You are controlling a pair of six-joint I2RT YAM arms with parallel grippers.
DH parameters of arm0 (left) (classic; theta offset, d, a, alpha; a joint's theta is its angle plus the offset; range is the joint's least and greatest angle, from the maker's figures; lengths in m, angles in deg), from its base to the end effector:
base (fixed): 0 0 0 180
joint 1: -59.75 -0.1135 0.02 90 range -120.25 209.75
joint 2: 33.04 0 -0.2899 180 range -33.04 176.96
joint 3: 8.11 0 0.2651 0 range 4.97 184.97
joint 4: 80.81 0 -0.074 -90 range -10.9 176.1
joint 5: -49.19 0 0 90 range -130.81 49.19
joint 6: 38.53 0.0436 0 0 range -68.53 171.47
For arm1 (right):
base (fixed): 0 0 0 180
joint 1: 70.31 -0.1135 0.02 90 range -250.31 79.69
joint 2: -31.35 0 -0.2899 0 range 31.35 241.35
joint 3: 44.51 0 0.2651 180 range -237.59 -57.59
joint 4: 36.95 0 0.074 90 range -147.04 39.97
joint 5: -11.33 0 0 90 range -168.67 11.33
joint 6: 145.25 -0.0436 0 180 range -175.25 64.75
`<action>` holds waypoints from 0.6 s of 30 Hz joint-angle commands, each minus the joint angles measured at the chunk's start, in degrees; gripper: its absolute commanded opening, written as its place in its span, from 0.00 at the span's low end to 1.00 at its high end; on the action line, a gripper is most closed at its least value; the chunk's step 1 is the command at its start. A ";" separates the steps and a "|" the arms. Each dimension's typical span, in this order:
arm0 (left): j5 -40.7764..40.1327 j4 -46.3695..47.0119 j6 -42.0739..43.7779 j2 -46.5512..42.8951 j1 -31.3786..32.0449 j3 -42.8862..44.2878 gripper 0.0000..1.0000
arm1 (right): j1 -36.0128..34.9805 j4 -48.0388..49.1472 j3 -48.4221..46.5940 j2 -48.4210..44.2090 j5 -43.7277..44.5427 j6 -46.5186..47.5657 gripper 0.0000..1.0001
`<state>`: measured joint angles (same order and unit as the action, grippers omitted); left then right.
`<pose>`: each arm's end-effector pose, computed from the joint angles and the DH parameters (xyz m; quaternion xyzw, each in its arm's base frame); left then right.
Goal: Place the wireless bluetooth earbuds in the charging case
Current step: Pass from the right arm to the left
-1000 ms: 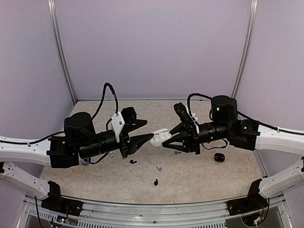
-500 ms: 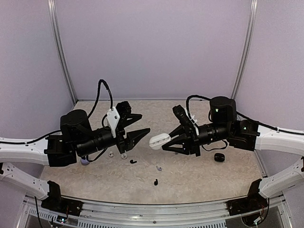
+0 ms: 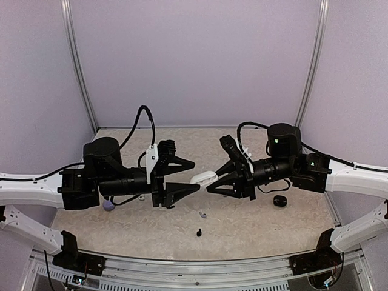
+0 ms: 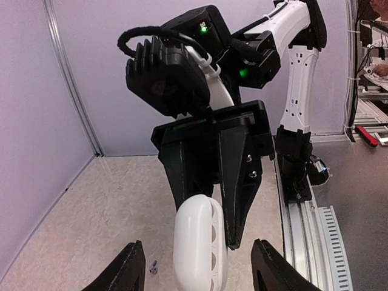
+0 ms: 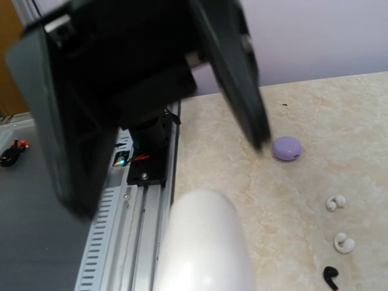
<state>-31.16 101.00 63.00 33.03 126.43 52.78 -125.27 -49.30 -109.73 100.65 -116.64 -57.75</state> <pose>0.1054 -0.2630 0.3477 0.5021 0.5262 -0.3707 0.5776 0.1422 0.2495 0.3352 -0.5095 0.5932 0.5007 0.3713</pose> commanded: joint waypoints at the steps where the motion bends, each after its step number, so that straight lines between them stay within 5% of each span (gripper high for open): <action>1: 2.35 -1.87 -1.22 2.52 -0.17 2.27 0.60 | -0.63 0.75 -1.48 -1.49 -2.18 0.76 0.00; 8: 3.44 -2.41 -1.78 4.44 -0.34 2.80 0.58 | -1.27 0.64 -1.21 -2.28 -3.27 1.94 0.00; 18: 4.85 -2.77 -1.53 4.38 -0.42 3.16 0.31 | -1.61 -0.38 -2.20 -1.53 -2.06 4.79 0.00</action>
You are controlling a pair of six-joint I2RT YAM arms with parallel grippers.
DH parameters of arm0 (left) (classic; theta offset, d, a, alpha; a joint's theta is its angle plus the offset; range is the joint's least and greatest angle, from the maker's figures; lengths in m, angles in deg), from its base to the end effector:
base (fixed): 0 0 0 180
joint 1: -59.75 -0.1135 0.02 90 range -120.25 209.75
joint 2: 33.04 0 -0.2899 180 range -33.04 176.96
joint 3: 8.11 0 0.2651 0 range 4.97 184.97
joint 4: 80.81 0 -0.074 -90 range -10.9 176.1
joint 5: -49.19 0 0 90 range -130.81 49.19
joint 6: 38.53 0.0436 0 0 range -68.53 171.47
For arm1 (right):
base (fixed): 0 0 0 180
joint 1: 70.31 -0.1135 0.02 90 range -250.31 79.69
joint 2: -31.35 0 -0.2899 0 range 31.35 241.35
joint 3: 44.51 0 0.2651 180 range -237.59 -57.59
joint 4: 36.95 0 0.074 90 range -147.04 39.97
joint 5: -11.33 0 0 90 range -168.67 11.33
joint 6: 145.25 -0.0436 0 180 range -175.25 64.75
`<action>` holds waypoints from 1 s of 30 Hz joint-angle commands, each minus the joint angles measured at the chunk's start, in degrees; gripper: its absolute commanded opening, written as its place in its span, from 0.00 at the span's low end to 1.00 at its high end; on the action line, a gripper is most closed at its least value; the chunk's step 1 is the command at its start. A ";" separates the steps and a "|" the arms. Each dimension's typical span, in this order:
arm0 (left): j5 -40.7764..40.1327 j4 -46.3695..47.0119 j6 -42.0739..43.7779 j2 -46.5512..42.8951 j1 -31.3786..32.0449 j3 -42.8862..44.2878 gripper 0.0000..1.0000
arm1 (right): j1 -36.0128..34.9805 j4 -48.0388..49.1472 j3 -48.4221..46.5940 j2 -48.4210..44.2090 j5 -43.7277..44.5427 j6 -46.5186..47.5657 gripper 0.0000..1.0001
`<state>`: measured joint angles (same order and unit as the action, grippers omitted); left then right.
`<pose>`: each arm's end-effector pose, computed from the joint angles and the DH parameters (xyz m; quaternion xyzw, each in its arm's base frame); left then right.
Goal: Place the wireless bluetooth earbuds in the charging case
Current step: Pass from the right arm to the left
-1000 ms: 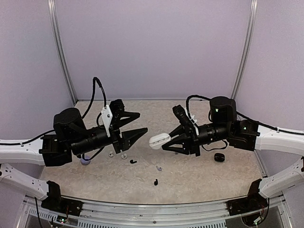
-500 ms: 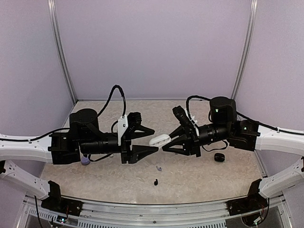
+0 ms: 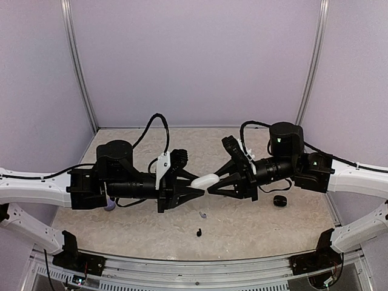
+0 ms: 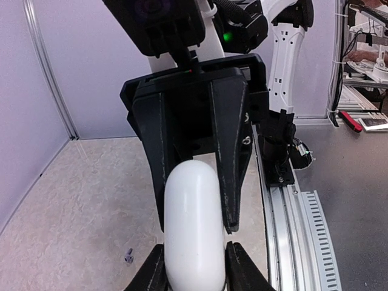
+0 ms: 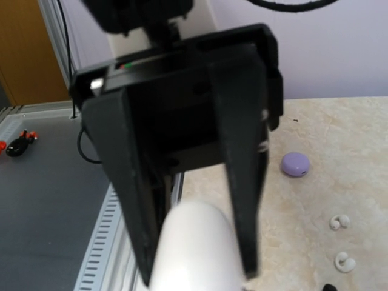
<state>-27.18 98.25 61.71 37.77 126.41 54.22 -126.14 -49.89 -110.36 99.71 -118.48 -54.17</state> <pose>0.1101 -0.2811 0.3292 0.5311 0.5454 -0.3833 0.5230 0.1350 0.2486 0.3427 -0.5378 0.5596 0.5024 0.3811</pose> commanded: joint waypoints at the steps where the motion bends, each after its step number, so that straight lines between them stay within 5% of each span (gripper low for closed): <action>1: 0.80 0.11 -0.29 -0.48 -0.45 1.60 0.28 | -0.75 0.21 -1.50 -0.66 -0.18 1.13 0.00; 8: 1.01 3.45 -1.25 -2.51 -0.77 -0.34 0.21 | -0.77 1.96 -0.05 -1.38 0.09 -0.89 0.28; 14: 1.70 4.71 -1.79 -3.38 -0.81 -0.65 0.19 | -0.77 3.08 0.54 -0.95 -0.68 -2.74 0.40; 30: 1.94 5.00 -1.58 -2.48 -0.78 -0.78 0.17 | -0.76 6.85 0.15 -0.81 -2.53 -5.24 0.45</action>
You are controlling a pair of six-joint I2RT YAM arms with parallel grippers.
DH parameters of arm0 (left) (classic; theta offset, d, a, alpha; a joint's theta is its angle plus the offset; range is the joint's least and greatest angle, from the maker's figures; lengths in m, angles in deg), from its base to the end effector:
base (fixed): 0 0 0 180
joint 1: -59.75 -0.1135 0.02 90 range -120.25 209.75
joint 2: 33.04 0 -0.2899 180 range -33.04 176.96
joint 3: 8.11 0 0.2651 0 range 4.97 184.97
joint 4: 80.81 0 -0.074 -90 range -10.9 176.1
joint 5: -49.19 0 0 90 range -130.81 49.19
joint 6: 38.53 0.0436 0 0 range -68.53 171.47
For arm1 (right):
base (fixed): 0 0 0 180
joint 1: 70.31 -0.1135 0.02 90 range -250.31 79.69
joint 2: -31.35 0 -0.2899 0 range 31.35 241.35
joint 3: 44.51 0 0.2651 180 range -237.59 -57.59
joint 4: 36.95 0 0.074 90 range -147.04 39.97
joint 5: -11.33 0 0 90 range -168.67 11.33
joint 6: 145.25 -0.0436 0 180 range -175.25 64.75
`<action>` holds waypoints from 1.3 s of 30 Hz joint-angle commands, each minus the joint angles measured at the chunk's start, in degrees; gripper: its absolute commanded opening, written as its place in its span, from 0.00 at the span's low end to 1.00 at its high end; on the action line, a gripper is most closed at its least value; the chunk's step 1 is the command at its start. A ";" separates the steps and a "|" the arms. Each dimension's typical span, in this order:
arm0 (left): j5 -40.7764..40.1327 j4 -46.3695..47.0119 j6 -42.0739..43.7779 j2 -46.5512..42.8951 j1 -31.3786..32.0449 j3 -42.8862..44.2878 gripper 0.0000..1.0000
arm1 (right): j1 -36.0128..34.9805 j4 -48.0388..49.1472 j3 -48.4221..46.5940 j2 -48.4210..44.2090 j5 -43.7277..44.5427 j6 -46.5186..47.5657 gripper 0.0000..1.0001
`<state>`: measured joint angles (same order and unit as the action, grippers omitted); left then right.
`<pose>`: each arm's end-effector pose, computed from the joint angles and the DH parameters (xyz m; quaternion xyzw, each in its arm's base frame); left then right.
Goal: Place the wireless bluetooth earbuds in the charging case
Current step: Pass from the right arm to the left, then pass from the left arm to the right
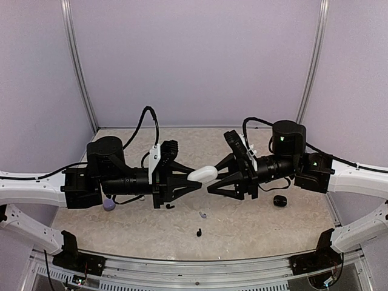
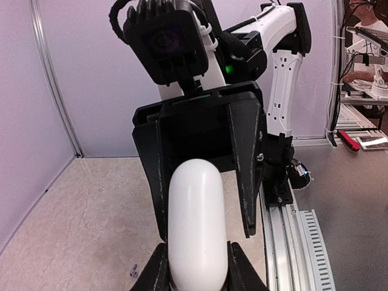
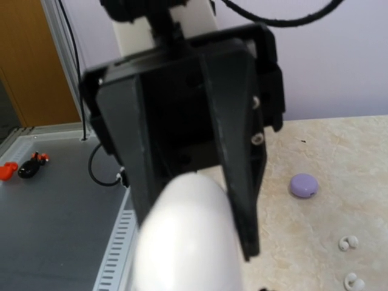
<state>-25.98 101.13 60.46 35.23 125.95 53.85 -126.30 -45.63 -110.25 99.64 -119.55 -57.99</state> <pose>0.1076 -0.2716 0.3448 0.5133 0.5229 -0.4058 0.5464 0.1344 0.2502 0.3502 -0.5227 0.5481 0.5268 0.3858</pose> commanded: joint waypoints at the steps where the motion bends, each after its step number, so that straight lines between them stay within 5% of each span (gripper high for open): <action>1: 0.71 2.11 -0.36 0.23 -0.34 -0.37 0.17 | -0.62 2.95 0.10 -0.79 -1.54 -1.72 0.44; 13: 0.19 2.13 -0.64 0.60 -0.32 -0.39 0.17 | -0.56 3.53 0.35 -0.62 -2.45 -1.92 0.22; 21: 0.20 1.93 -0.80 1.07 -0.25 -0.28 0.17 | -0.61 3.77 0.37 -1.07 -2.19 -2.01 0.32; 26: -0.06 2.02 -0.64 1.00 -0.31 -0.36 0.17 | -0.58 3.68 0.37 -0.92 -2.44 -2.04 0.30; 29: -0.11 2.01 -0.73 0.99 -0.23 -0.45 0.17 | -0.57 3.70 0.30 -0.89 -2.56 -2.16 0.20; 36: -1.65 1.94 -1.21 -0.59 -0.27 -0.55 0.47 | -0.57 2.50 0.37 -1.27 -0.79 -0.97 0.07; 39: -1.99 2.24 -1.81 -1.24 -0.26 -0.55 0.52 | -0.62 1.32 0.29 -1.32 0.10 -0.06 0.06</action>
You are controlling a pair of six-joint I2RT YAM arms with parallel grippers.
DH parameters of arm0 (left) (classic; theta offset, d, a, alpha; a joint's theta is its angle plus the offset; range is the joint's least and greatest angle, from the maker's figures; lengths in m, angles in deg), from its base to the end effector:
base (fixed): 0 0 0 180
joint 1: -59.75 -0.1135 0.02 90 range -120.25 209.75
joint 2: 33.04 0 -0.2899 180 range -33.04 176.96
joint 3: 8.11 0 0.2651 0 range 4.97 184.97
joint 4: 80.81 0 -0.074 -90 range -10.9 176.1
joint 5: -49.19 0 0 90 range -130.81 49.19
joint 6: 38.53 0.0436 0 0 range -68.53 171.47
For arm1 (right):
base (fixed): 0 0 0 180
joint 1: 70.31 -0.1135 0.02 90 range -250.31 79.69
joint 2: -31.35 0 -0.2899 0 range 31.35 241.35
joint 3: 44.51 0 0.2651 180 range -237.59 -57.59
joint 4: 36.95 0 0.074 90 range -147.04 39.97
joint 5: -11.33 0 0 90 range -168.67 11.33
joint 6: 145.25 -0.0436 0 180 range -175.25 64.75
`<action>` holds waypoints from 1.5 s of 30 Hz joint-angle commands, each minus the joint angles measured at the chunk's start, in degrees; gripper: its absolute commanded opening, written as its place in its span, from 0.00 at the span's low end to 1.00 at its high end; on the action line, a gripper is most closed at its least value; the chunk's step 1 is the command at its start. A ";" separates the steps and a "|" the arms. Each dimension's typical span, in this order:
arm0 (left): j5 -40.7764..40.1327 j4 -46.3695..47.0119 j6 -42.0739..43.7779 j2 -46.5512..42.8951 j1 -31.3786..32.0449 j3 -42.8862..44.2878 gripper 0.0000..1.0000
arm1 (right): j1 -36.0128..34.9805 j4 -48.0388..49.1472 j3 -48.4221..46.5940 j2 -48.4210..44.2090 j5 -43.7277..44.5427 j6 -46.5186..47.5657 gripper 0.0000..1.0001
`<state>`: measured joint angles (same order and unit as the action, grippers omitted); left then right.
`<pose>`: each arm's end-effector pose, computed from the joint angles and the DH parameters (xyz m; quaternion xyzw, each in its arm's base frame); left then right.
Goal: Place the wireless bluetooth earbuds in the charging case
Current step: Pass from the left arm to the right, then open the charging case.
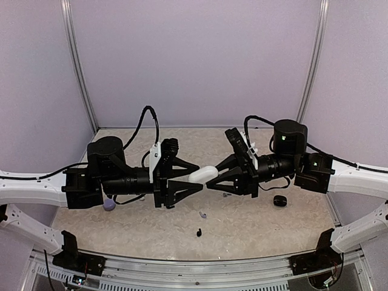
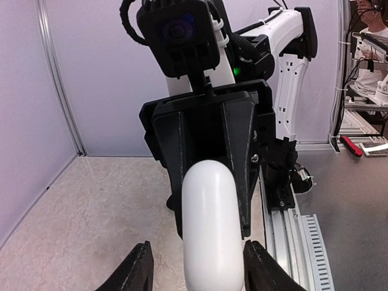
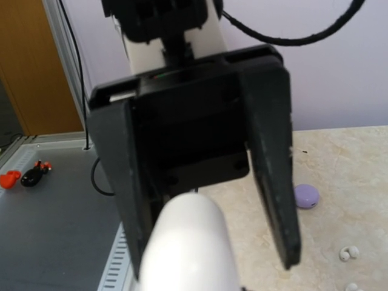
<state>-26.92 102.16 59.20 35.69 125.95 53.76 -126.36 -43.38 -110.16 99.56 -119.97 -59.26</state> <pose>0.1091 -0.2733 0.3441 0.5021 0.5299 -0.4081 0.5482 0.1340 0.2505 0.3542 -0.5180 0.5389 0.5363 0.3920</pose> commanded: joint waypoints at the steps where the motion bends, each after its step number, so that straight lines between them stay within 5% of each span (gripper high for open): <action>1: -1.19 1.32 -0.75 -1.74 -0.21 -0.46 0.53 | -0.49 -1.54 0.05 -1.14 0.86 1.54 0.05; 45: -8.52 -1.33 1.55 -4.94 -2.49 -0.39 0.52 | -0.52 -4.10 0.27 -1.99 3.41 4.18 0.00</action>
<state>-33.30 102.70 59.50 33.09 123.85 53.08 -126.41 -48.23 -110.14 99.21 -117.48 -54.56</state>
